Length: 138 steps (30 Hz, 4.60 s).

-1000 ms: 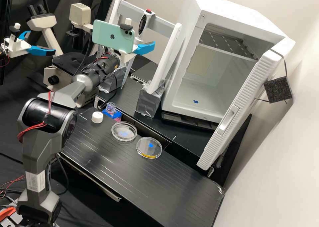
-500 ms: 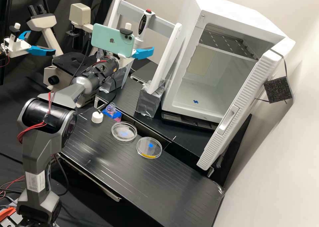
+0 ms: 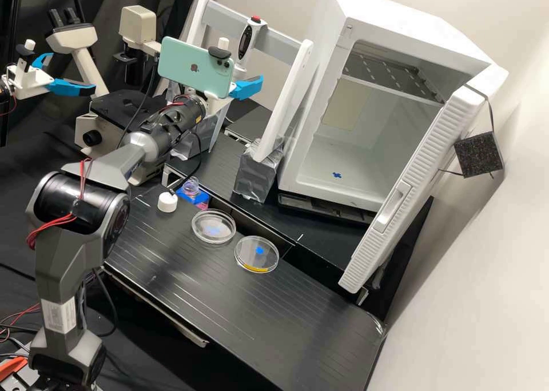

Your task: Use the pipette

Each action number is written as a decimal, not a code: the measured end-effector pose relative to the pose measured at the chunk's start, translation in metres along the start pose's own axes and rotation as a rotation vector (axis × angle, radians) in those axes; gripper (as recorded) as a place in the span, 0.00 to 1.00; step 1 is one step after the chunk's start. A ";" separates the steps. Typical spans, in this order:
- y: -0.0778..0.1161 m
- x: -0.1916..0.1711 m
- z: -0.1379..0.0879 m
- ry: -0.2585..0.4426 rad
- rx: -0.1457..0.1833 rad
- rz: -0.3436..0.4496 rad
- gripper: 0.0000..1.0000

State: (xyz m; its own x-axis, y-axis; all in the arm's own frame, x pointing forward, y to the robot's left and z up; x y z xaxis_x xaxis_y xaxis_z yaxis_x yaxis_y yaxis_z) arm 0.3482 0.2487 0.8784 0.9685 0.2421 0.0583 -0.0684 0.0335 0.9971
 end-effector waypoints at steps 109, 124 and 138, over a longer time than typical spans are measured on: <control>0.024 -0.066 0.019 0.060 0.161 0.090 0.00; 0.000 -0.083 0.032 0.033 0.161 0.030 0.00; -0.002 -0.098 0.021 0.083 0.180 0.029 0.00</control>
State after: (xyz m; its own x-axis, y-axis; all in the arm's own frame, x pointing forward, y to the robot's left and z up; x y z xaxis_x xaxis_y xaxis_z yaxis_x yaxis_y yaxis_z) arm 0.2585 0.2042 0.8717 0.9431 0.3201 0.0899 -0.0443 -0.1469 0.9882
